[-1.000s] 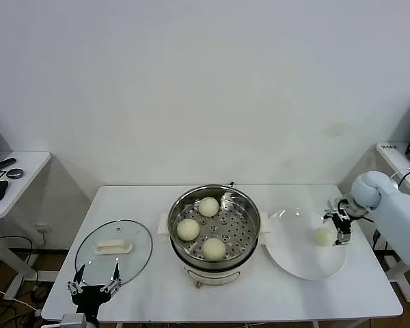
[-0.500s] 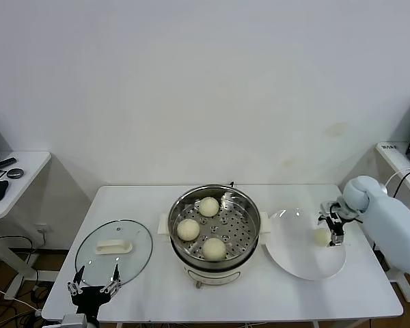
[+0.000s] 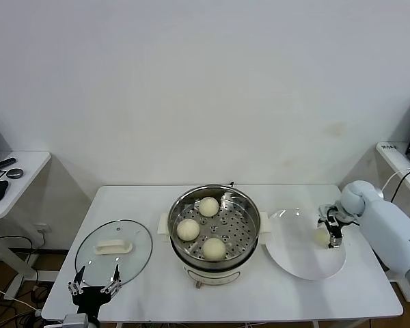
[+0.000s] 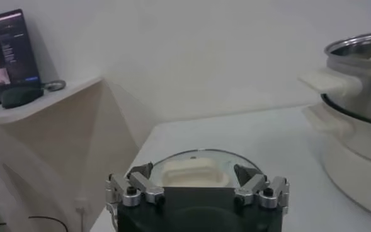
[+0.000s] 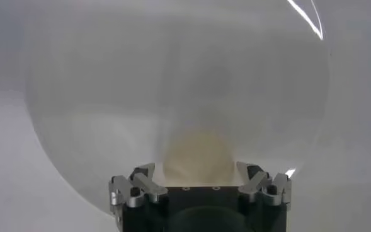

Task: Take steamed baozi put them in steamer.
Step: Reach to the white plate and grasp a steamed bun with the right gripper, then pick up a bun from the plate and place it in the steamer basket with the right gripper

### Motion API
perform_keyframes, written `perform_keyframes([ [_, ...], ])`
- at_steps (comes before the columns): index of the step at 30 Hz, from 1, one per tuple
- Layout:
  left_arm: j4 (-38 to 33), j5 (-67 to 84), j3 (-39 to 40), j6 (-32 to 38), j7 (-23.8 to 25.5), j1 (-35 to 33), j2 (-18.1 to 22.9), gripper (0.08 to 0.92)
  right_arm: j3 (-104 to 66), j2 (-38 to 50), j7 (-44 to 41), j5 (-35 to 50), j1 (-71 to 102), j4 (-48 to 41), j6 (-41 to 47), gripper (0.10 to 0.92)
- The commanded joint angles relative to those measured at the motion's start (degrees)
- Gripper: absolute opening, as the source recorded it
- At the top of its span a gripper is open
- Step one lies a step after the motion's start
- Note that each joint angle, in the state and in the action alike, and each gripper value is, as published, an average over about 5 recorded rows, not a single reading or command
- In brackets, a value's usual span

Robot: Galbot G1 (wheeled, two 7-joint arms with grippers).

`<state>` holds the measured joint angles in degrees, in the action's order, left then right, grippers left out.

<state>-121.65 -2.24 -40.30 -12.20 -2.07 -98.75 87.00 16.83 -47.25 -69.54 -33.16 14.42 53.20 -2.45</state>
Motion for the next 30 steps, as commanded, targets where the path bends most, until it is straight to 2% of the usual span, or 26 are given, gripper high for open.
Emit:
perform_keyframes([
  [1, 0.12, -0.16, -0.02, 0.05, -0.03, 0.01, -0.02, 0.823, 0.04, -0.40, 1.48, -0.23, 0.16, -0.78, 0.17, 0.823],
  [8, 0.02, -0.20, 0.12, 0.03, 0.02, 0.12, 0.07, 0.823, 0.66, 0.69, 0.62, 0.60, 0.15, 0.63, 1.11, 0.806],
  [18, 0.11, -0.34, 0.69, 0.03, -0.04, 0.28, 0.14, 0.823, 1.01, 2.76, -0.61, 3.05, 0.08, 3.18, 2.30, 0.590],
  [24, 0.10, -0.53, 1.16, 0.03, -0.15, 0.83, 0.21, 0.823, 4.65, 5.76, -2.99, 9.22, -4.19, 6.40, 4.79, 0.577],
  [30, -0.36, -1.63, 1.77, 0.04, -0.72, 1.42, 0.48, 0.823, 15.00, 8.18, -5.11, 19.95, -15.41, 10.13, 8.77, 0.567],
])
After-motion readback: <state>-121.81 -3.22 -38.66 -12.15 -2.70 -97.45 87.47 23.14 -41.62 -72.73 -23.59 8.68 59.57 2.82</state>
